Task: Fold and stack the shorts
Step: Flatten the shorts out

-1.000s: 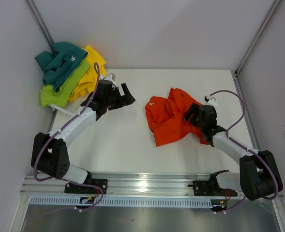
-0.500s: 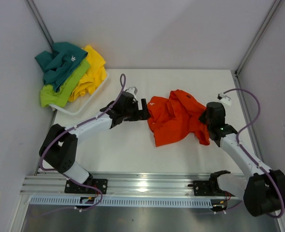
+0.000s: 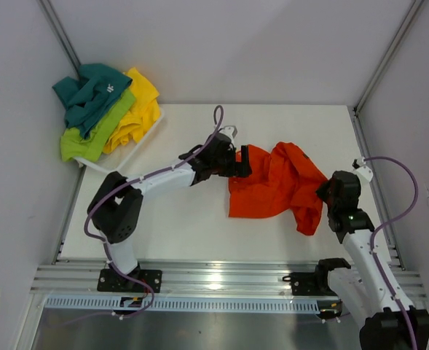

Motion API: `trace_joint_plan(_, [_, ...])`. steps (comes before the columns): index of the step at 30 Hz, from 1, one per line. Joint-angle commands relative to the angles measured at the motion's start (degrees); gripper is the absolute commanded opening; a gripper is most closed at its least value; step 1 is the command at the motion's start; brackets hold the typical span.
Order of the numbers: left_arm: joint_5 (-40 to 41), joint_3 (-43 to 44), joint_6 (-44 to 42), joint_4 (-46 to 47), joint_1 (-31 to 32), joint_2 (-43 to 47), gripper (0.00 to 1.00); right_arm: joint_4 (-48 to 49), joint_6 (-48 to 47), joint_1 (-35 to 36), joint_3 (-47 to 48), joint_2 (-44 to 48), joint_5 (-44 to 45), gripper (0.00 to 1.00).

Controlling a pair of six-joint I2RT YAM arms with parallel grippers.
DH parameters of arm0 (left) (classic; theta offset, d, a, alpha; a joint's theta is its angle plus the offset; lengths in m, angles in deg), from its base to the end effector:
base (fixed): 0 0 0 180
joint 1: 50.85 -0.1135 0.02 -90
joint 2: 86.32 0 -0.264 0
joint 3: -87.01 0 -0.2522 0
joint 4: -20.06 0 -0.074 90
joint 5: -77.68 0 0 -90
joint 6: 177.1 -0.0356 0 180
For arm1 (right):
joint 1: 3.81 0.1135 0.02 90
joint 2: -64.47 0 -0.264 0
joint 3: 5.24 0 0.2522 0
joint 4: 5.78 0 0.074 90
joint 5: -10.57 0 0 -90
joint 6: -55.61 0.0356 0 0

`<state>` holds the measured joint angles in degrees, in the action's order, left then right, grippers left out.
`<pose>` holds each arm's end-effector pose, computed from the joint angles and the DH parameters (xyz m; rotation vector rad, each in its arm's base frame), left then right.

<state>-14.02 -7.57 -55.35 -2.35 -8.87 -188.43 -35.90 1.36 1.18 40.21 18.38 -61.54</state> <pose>0.2981 -0.2697 0.2301 0.2265 2.3440 -0.7003 0.1821 0.0049 0.2457 0.7285 1.9491 0.1043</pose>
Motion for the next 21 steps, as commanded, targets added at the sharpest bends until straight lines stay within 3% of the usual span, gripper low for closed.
trace_joint_plan(1, [-0.85,9.6,-2.57,-0.32,-0.23,-1.6,0.98,0.81,-3.14,-0.16,1.1,4.24,-3.9,0.0])
trace_joint_plan(6, [-4.97,22.71,-2.66,-4.61,-0.84,-7.39,0.98,-2.01,-3.93,-0.16,3.48,5.39,-5.23,0.0])
trace_joint_plan(8, [-7.26,32.85,-1.26,-8.65,-1.37,-13.27,0.97,-1.75,-3.76,-0.07,2.6,5.83,-5.58,0.0])
trace_joint_plan(11, [-10.25,40.72,1.82,-14.11,-1.55,-19.96,0.95,-0.52,-3.84,-0.07,0.58,6.62,-6.11,0.0])
trace_joint_plan(17, [-17.28,40.23,9.82,-11.14,-2.07,-25.94,0.92,0.63,-4.63,-0.07,-0.83,7.68,-4.88,0.0])
trace_joint_plan(21, [-19.66,34.63,12.98,-7.01,-2.07,-26.74,0.9,0.71,-4.9,-0.07,-1.09,7.68,-4.44,0.0])
